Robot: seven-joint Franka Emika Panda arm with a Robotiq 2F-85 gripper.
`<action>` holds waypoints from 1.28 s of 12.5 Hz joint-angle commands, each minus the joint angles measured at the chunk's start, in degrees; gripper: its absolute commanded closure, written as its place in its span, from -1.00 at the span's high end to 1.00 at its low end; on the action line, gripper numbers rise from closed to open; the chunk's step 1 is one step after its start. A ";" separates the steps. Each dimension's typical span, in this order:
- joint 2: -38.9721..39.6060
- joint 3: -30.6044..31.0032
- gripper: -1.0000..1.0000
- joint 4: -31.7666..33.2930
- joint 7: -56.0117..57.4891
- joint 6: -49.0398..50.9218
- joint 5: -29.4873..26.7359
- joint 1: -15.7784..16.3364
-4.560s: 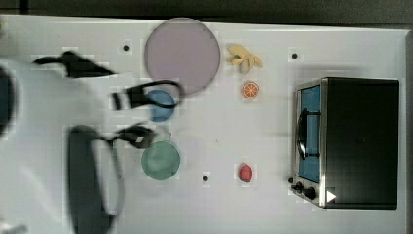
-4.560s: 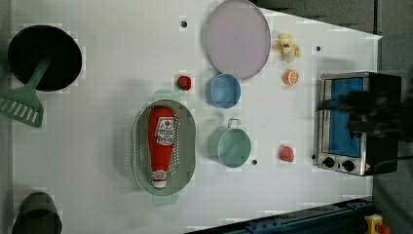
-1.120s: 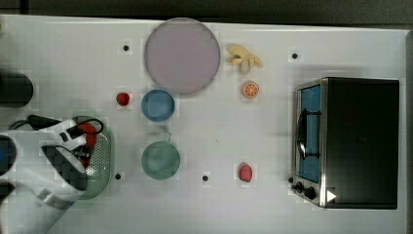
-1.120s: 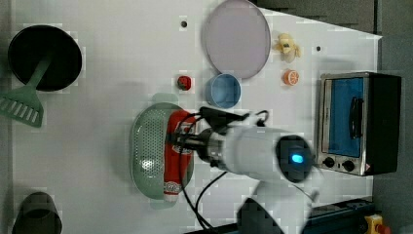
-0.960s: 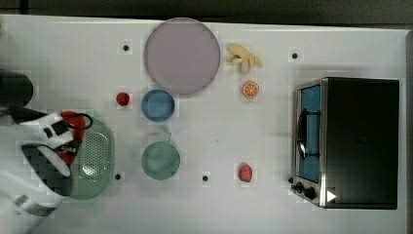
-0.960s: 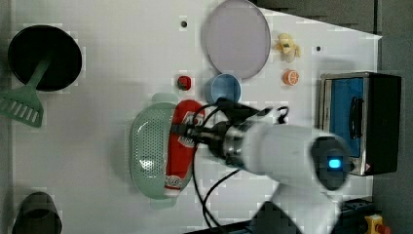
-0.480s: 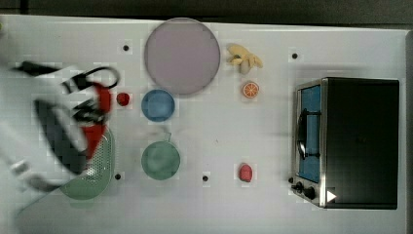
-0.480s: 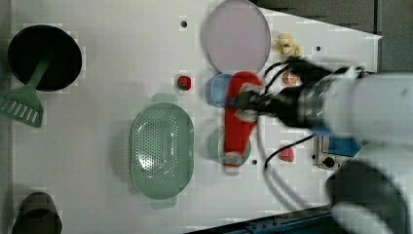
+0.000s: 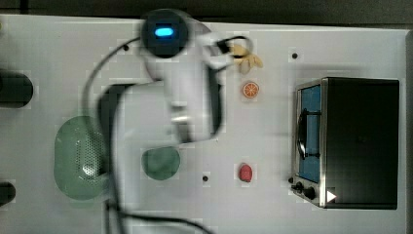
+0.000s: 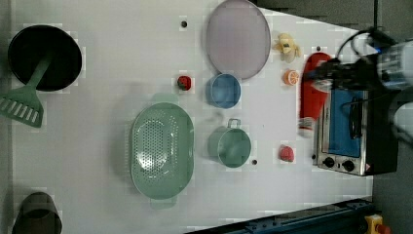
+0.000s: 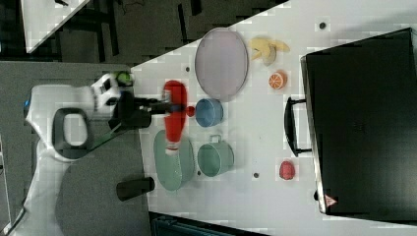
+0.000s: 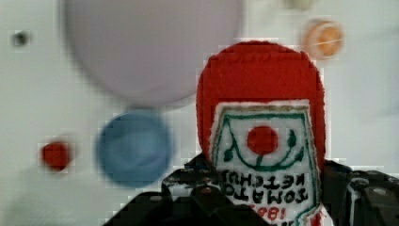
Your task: Pick ketchup from strainer and place it on the table
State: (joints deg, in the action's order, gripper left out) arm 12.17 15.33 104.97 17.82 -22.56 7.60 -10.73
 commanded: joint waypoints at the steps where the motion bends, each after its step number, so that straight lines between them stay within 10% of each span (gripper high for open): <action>1: -1.19 -3.57 0.19 -0.01 7.96 -0.40 -0.67 -1.96; 16: 2.08 -5.96 0.19 29.45 8.13 -33.63 -0.66 -1.83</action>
State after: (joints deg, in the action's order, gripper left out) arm 15.61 10.83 134.96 23.46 -54.19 6.75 -12.53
